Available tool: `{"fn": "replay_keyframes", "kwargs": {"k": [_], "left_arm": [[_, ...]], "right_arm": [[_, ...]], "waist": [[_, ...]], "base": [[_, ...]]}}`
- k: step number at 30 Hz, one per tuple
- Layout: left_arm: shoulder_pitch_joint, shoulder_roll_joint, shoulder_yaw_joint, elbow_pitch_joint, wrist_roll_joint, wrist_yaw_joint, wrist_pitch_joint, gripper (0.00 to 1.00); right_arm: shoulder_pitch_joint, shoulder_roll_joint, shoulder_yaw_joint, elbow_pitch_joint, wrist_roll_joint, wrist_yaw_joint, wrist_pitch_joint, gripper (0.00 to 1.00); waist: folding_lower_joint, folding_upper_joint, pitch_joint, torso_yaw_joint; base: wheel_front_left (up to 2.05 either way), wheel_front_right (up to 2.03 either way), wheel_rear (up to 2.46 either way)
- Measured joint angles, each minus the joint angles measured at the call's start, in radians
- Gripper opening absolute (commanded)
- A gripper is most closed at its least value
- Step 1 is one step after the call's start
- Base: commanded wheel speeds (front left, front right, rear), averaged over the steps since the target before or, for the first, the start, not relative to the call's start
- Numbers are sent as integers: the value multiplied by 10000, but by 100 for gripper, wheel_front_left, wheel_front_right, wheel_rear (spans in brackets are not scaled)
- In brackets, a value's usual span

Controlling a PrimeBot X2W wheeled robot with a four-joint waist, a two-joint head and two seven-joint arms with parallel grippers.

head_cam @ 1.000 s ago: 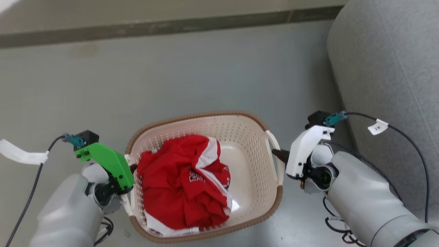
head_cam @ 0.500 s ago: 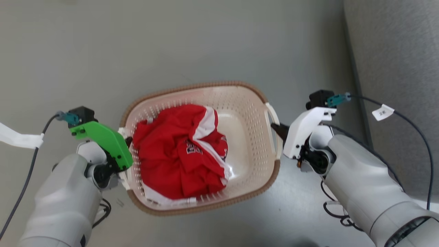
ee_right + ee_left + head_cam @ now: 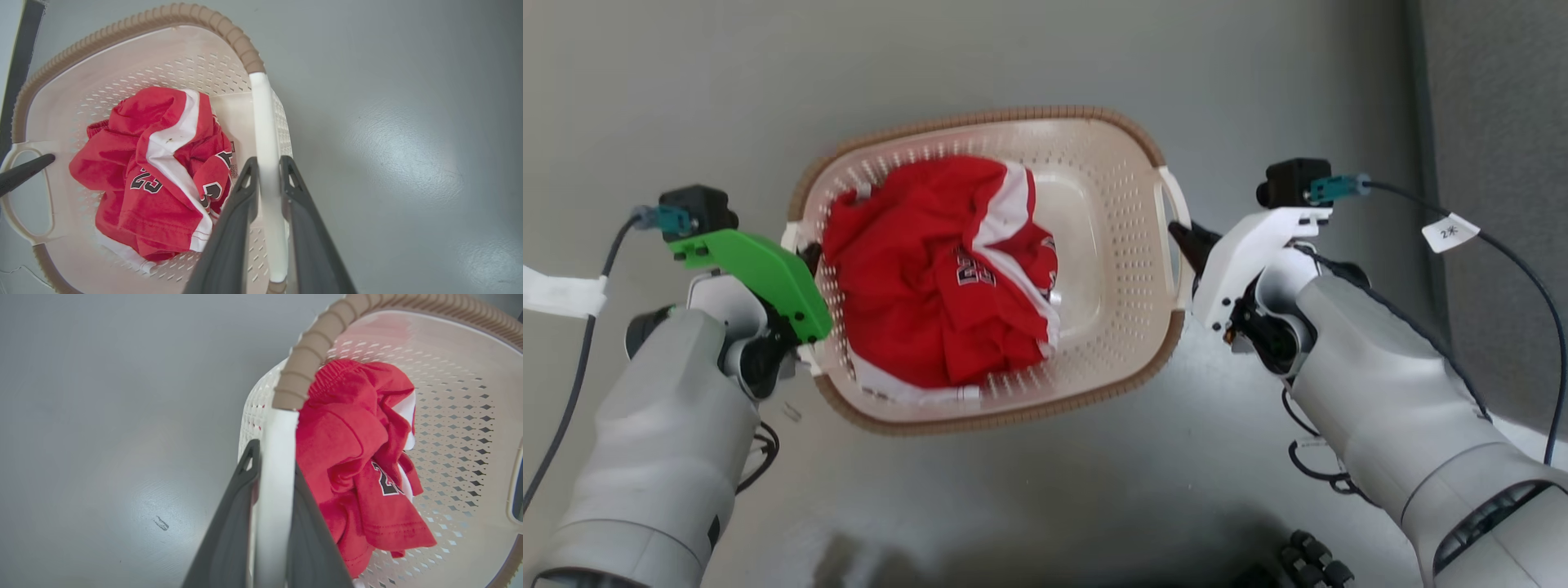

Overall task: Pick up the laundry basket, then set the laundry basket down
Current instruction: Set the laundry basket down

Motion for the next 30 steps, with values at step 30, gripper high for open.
{"fn": "replay_keyframes", "kwargs": {"k": [30], "left_arm": [[-593,4,-301,-128,155,-6,-1904,0]], "right_arm": [[-829,48,46,453,-196,77,-1457,0]], "waist": [[0,0,1958,183]], "base": [[0,0,0]]}}
